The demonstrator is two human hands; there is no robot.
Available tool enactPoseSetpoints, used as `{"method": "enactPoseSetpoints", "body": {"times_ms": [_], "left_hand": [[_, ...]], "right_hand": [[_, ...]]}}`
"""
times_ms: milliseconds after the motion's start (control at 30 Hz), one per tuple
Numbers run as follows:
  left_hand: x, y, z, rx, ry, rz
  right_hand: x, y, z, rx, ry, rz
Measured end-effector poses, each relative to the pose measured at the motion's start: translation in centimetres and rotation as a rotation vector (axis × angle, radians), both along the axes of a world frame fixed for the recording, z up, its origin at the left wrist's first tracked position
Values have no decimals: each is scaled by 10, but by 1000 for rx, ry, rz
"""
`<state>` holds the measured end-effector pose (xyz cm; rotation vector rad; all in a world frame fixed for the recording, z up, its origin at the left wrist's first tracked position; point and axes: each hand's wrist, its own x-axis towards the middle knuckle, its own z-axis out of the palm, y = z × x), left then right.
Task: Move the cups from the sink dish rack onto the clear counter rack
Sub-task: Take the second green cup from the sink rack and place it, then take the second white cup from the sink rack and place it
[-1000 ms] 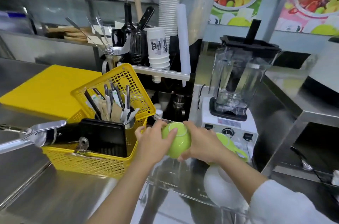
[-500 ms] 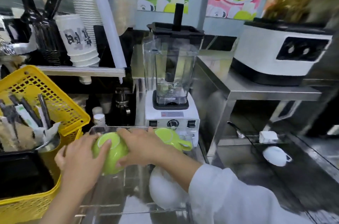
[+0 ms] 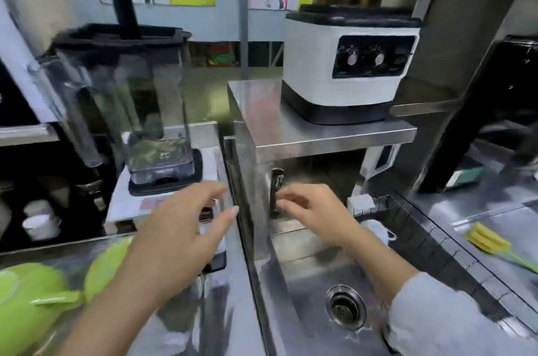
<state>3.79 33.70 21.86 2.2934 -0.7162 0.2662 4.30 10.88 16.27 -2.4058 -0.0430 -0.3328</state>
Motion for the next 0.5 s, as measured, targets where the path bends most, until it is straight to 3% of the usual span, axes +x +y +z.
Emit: {"method": "enactPoseSetpoints", "body": {"times_ms": [167, 267, 500], "left_hand": [[14, -136, -12, 247, 9, -222], [31, -221, -41, 390, 123, -323], [62, -344, -172, 548, 347, -329]], "right_hand": [[-6, -128, -49, 162, 133, -184], [-11, -194, -89, 202, 200, -297], [-18, -271, -174, 85, 475, -353]]}}
